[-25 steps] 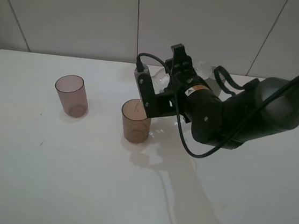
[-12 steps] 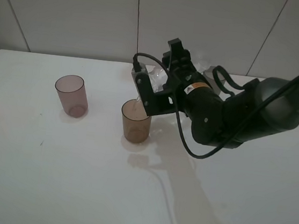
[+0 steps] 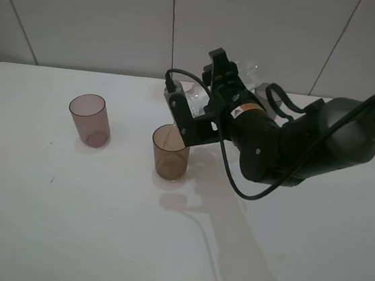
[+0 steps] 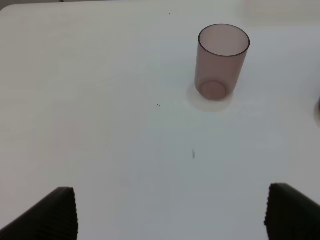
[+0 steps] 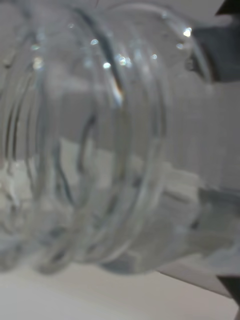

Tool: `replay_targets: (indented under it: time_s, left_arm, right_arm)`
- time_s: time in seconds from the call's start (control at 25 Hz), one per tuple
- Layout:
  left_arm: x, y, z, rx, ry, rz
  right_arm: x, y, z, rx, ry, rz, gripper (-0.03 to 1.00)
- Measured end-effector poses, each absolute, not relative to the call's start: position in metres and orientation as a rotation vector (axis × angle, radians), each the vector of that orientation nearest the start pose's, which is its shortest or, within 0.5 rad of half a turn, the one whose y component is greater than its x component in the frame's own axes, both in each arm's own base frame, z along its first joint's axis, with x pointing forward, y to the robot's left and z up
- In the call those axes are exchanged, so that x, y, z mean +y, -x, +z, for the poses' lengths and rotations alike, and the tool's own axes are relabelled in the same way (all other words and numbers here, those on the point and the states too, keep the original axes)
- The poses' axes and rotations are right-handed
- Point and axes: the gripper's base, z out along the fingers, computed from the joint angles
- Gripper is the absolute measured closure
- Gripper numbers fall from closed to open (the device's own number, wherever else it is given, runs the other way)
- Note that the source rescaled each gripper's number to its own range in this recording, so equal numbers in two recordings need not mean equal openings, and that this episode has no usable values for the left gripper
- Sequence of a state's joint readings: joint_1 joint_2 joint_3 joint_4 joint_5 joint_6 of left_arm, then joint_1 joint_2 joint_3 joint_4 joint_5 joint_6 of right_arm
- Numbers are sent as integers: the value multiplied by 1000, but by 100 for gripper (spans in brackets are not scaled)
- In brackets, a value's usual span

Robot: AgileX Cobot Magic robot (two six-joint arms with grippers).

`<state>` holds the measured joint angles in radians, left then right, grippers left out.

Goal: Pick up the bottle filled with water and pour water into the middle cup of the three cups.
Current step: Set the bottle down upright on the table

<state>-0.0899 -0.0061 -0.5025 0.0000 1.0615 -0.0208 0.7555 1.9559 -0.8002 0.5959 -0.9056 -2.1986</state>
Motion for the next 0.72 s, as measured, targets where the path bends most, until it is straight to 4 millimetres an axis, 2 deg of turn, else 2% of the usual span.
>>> replay_targets:
  time_s: [0.24, 0.72]
  left_arm:
    - [1, 6, 278, 2036, -70, -70]
    - [1, 6, 278, 2036, -70, -70]
  right_arm:
    - [219, -291, 135, 857, 1758, -1161, 95]
    - [222, -291, 141, 719, 1749, -1251, 95]
